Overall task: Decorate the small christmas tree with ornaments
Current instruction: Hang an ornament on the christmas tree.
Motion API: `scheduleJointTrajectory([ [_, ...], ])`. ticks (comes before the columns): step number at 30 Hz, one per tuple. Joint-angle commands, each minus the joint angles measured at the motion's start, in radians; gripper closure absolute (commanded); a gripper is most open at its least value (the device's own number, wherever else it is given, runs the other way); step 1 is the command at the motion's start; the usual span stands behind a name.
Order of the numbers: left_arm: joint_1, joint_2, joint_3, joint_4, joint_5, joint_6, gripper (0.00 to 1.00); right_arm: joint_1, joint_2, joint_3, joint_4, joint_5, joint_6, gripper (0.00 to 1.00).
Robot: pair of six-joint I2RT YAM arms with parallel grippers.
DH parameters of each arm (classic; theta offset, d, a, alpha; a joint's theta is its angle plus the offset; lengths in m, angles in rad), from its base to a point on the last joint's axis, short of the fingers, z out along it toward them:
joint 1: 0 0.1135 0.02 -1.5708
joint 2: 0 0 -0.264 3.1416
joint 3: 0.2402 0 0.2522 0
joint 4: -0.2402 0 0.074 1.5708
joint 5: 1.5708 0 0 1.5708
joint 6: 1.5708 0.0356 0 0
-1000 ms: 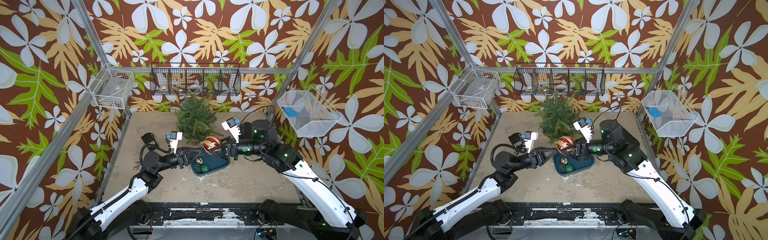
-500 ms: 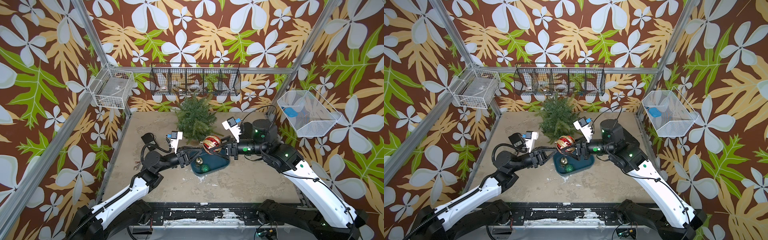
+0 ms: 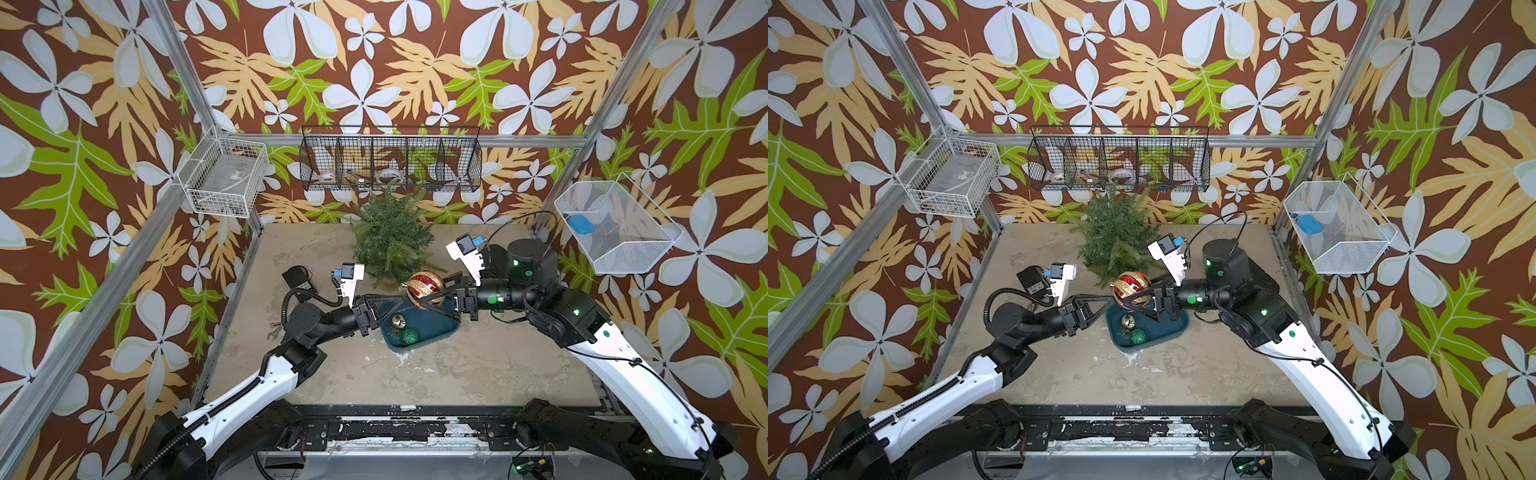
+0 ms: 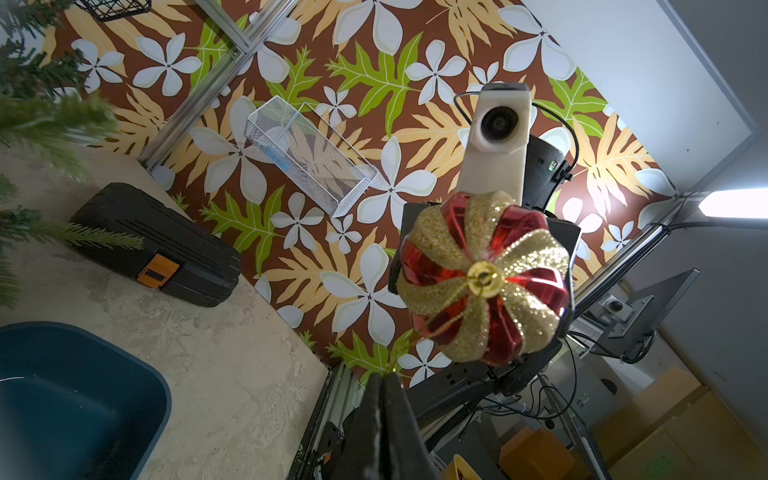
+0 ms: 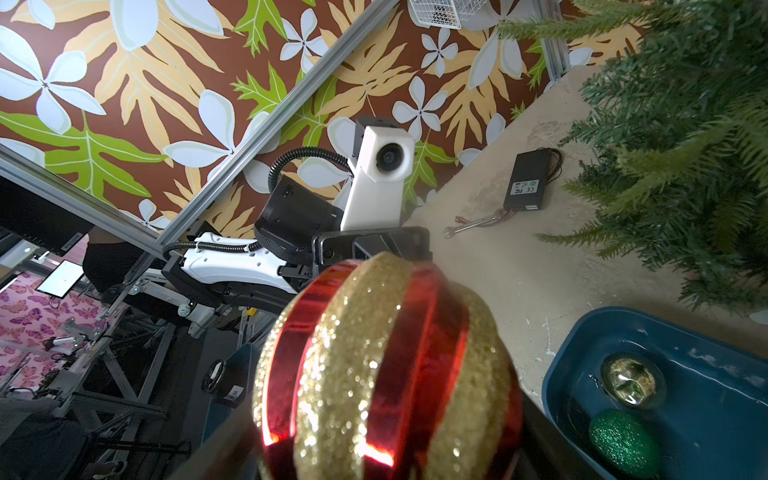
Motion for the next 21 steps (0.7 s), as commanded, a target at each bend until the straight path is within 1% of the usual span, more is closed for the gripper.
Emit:
scheduleJointTrajectory([
  [1, -0.001, -0.003, -0.006, 0.032, -0.013, 0.005, 0.66, 0.000, -0.004, 0.003, 0.025, -0.001, 0.004, 0.27],
  [4, -0.001, -0.003, -0.008, 0.054, -0.009, -0.001, 0.57, 0.001, -0.007, 0.004, 0.024, -0.005, 0.005, 0.27],
  [13, -0.009, 0.006, -0.001, 0.143, 0.035, -0.019, 0.52, 0.000, -0.014, -0.011, 0.040, -0.014, 0.016, 0.27],
  [21, -0.023, 0.031, 0.006, 0.160, 0.038, -0.018, 0.50, 0.000, -0.018, -0.012, 0.061, -0.030, 0.033, 0.27],
])
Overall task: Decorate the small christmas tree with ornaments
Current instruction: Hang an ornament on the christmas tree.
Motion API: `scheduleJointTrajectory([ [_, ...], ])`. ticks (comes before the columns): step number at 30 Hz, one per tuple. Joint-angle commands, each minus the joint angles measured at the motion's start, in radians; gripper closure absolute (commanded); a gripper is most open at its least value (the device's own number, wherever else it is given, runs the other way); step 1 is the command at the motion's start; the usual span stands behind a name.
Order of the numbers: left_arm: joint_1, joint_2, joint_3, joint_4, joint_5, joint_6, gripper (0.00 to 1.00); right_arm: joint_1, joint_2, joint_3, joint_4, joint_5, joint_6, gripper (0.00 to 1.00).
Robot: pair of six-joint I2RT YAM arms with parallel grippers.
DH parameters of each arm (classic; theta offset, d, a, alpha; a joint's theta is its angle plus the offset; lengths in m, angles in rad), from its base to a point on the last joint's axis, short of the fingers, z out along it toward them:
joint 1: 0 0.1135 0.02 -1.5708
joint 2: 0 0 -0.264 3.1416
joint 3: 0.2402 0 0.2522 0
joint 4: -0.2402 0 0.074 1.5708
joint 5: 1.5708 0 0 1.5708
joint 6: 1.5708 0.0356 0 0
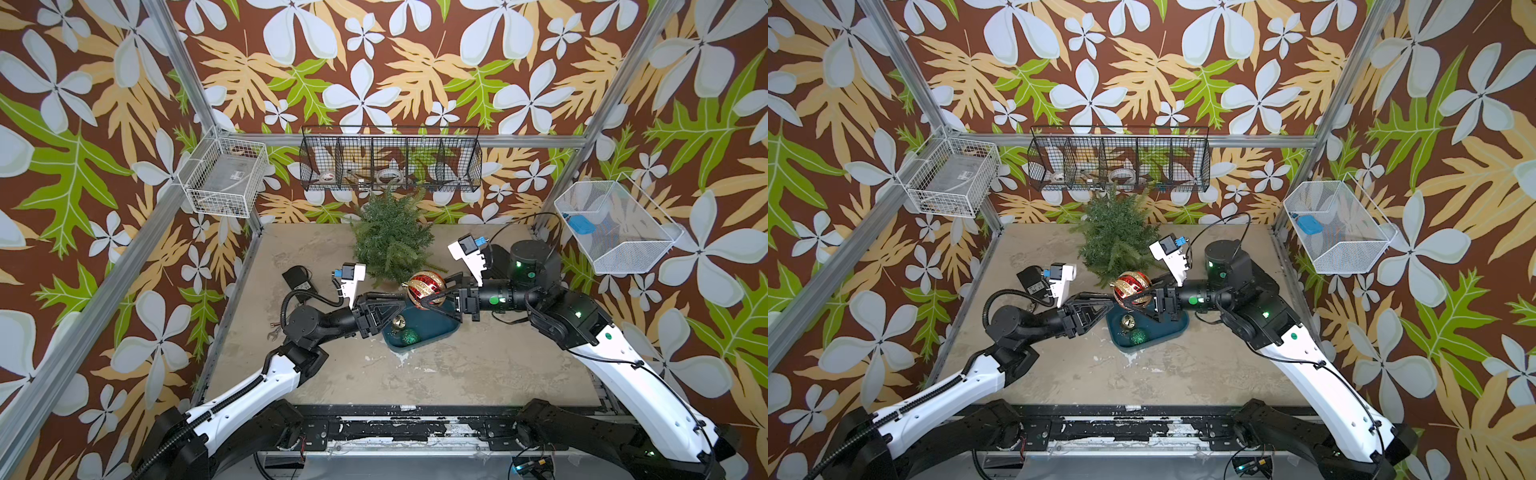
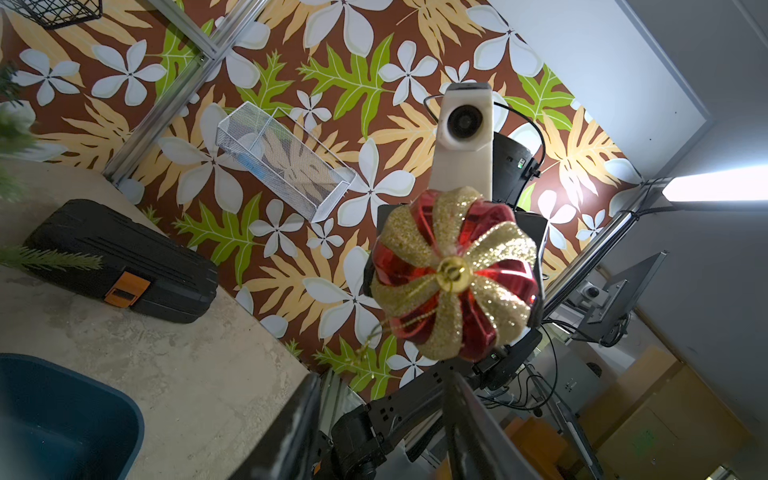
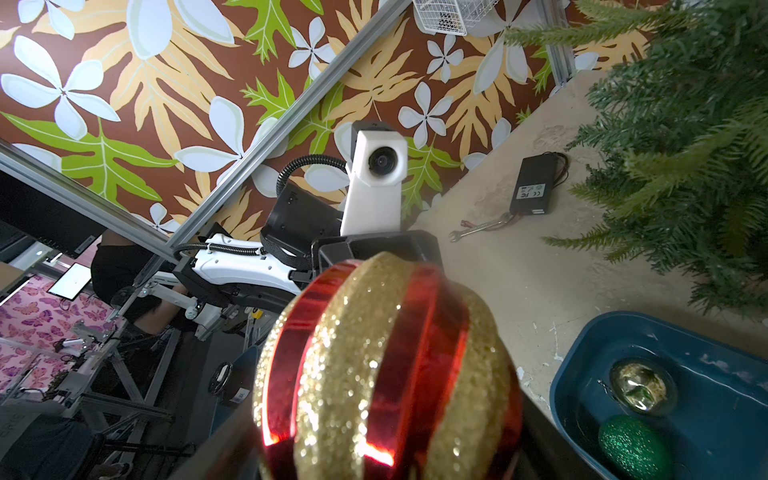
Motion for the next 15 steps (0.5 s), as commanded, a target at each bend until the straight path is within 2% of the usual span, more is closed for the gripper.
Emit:
scheduleJointTrajectory([
  [1, -0.005, 0.011, 0.013, 0.056, 0.015, -0.009, 0.49, 0.000, -0.004, -0.004, 0.038, -0.021, 0.013, 0.27],
  [5, -0.010, 0.033, 0.021, 0.068, 0.013, -0.012, 0.47, 0.000, -0.006, -0.010, 0.046, -0.028, 0.018, 0.27],
  [7, -0.010, 0.035, 0.023, 0.074, 0.009, -0.012, 0.50, 0.000, -0.006, -0.012, 0.046, -0.029, 0.018, 0.27],
  [10, -0.011, 0.037, 0.027, 0.074, 0.009, -0.014, 0.66, 0.000, -0.009, -0.011, 0.044, -0.024, 0.017, 0.27],
  [14, -0.011, 0.027, 0.015, 0.065, 0.006, -0.011, 0.82, -0.011, -0.012, -0.007, 0.038, -0.025, 0.013, 0.27],
  [15, -0.012, 0.021, 0.010, 0.060, 0.003, -0.010, 0.90, -0.021, -0.015, -0.008, 0.038, -0.031, 0.012, 0.27],
])
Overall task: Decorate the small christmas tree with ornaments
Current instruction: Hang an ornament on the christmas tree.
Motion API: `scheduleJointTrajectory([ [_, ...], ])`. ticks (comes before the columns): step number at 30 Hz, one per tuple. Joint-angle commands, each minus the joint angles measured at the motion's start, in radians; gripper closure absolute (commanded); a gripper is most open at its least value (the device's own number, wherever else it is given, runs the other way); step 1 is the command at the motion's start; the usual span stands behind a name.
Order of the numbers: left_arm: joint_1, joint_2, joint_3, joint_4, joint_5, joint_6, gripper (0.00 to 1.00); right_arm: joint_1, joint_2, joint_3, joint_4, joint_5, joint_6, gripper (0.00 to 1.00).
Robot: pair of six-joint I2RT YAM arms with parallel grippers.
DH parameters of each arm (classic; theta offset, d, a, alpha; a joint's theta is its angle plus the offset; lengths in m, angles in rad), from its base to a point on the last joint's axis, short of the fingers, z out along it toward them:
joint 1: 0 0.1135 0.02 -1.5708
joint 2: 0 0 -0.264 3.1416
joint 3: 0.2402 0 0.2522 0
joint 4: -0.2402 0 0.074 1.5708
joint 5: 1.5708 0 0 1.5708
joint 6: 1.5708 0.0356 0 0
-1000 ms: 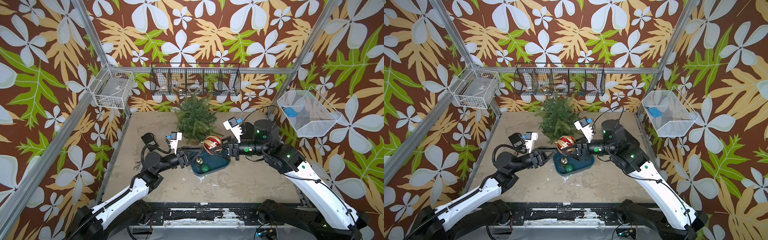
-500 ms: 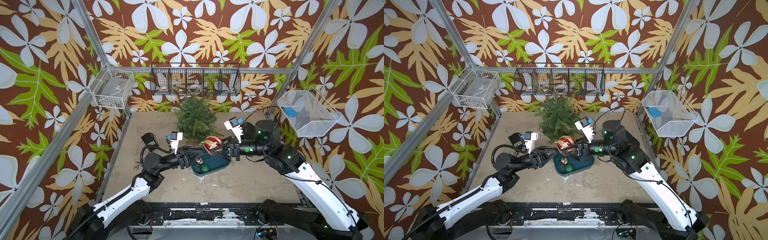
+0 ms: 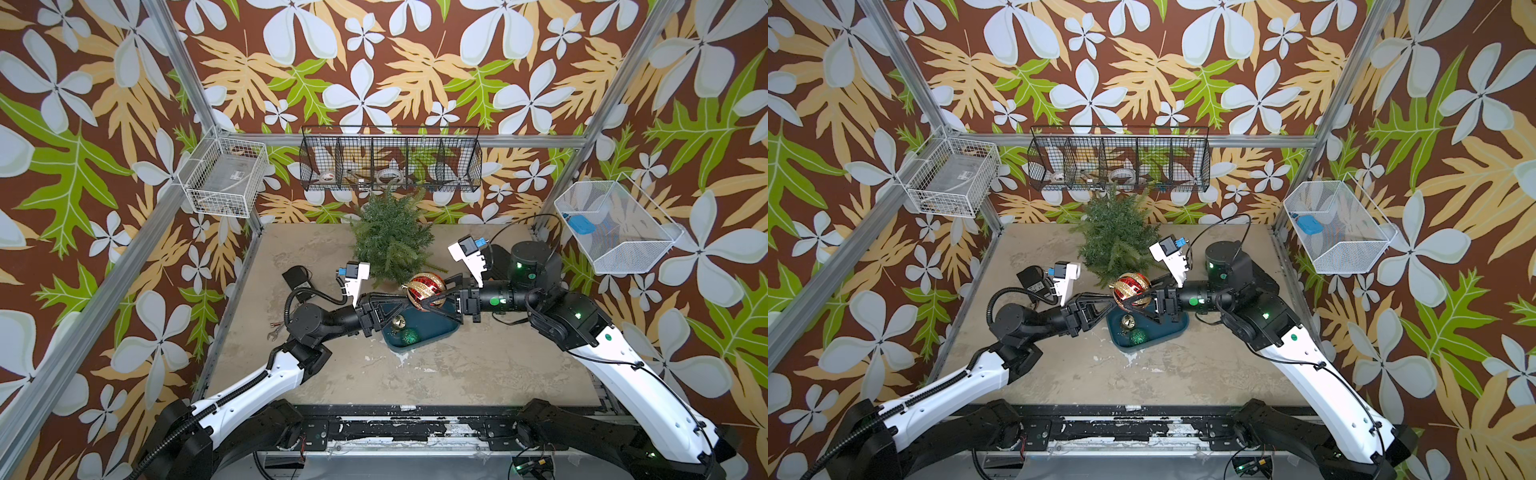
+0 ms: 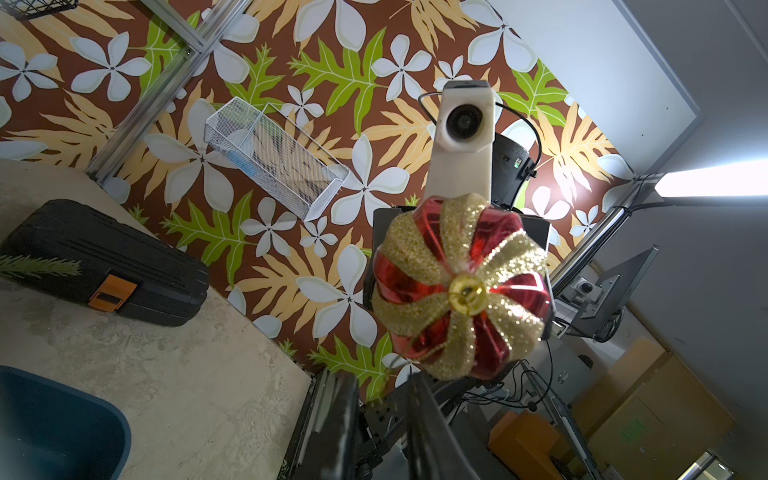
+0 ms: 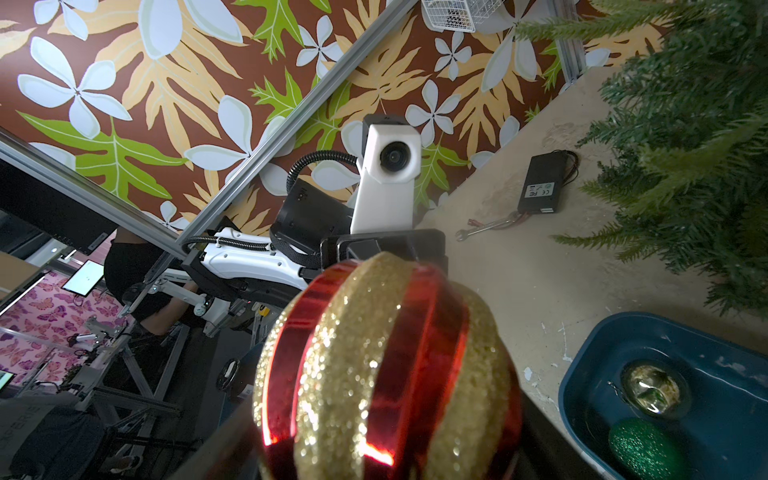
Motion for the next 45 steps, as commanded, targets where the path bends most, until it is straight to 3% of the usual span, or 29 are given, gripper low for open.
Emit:
scheduleJointTrajectory([
  [1, 0.000, -0.015, -0.010, 0.022, -0.004, -0.001, 0.98, -0.022, -0.007, 0.003, 0.027, -0.017, 0.002, 0.27],
  [16, 0.000, -0.059, 0.043, -0.210, -0.097, 0.128, 1.00, -0.063, -0.029, -0.059, 0.052, -0.046, 0.001, 0.27],
  [35, 0.011, -0.058, 0.134, -0.472, -0.297, 0.256, 1.00, -0.088, 0.063, -0.090, 0.104, 0.056, -0.048, 0.27],
  [45, 0.096, 0.006, 0.193, -0.513, -0.245, 0.264, 1.00, -0.100, 0.132, -0.052, 0.126, 0.085, -0.065, 0.27],
])
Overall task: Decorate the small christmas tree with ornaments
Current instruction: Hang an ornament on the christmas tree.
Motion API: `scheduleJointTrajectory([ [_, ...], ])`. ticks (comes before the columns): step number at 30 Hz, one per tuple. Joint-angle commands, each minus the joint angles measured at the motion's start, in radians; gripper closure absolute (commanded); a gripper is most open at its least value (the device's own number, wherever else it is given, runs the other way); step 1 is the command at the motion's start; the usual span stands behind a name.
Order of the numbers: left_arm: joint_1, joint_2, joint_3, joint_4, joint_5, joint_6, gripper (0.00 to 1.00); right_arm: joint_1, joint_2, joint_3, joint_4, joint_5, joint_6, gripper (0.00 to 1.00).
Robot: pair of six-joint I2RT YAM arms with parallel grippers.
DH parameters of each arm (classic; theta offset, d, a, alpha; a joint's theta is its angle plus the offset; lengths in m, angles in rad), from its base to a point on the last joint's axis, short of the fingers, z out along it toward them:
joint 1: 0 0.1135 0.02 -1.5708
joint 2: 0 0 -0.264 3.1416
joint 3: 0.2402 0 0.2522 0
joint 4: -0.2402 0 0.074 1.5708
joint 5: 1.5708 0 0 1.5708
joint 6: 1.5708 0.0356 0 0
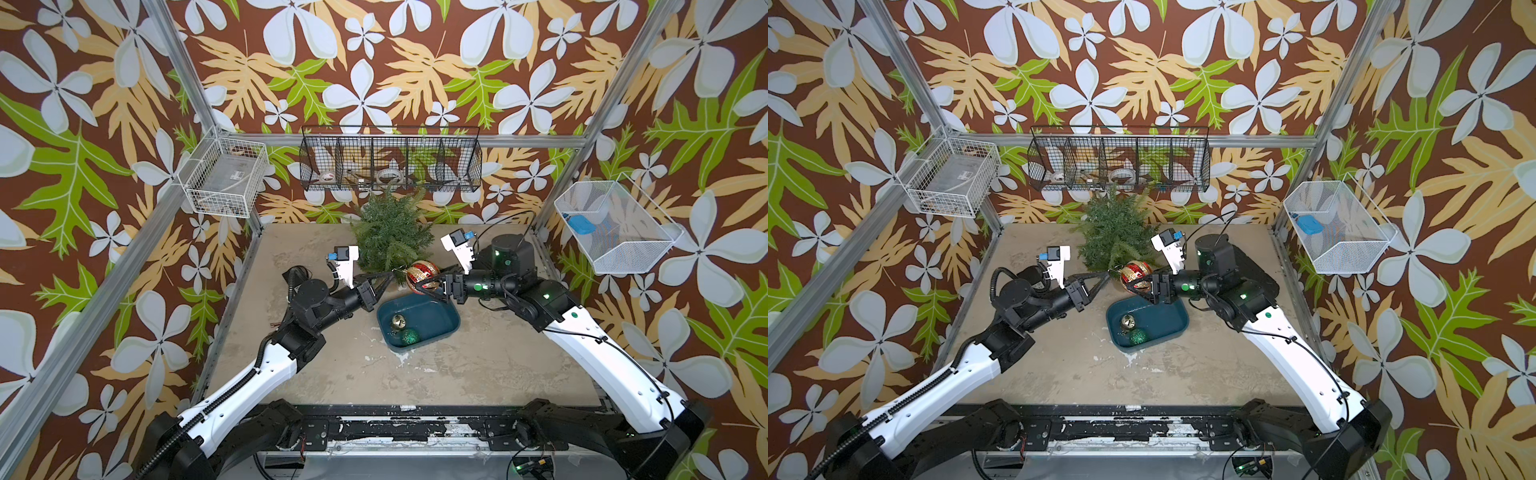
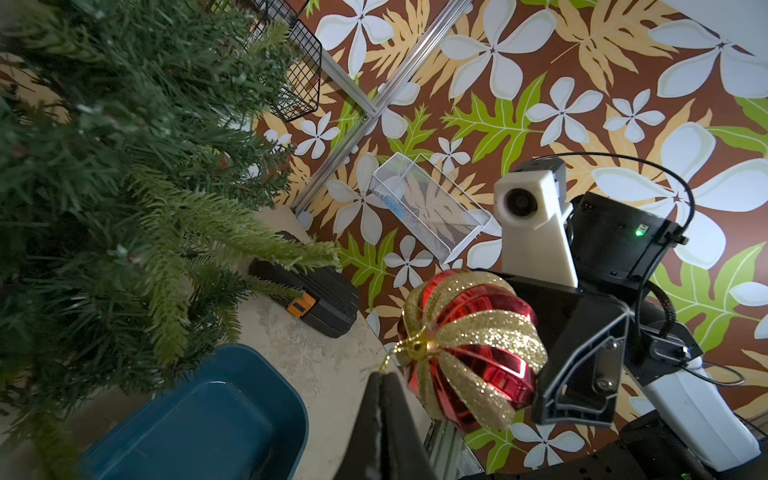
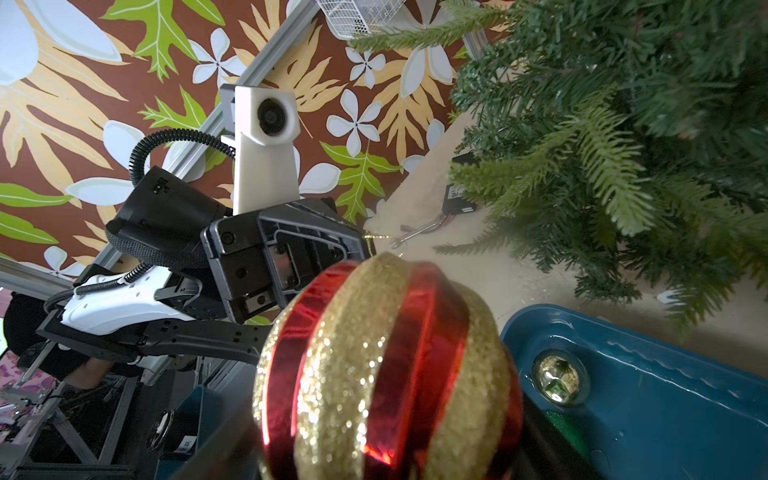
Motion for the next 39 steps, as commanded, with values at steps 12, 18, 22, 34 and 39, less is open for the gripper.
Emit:
scheduleJointTrajectory([
  [12, 0.046, 0.051, 0.058, -0.025, 0.038, 0.039, 1.00, -0.018, 0.049, 0.029, 0.054, 0.035, -0.021, 0.27],
  [18, 0.053, 0.072, 0.072, -0.029, 0.046, 0.042, 1.00, -0.022, 0.069, 0.036, 0.069, 0.033, -0.017, 0.27],
  [22, 0.056, 0.084, 0.081, -0.033, 0.049, 0.046, 1.00, -0.026, 0.080, 0.042, 0.072, 0.036, -0.017, 0.27],
  [34, 0.079, 0.111, 0.094, -0.017, 0.060, 0.037, 1.00, -0.034, 0.106, 0.053, 0.087, 0.032, -0.009, 0.27],
  [39, 0.090, 0.122, 0.106, -0.017, 0.072, 0.036, 1.00, -0.036, 0.115, 0.062, 0.090, 0.034, -0.004, 0.27],
])
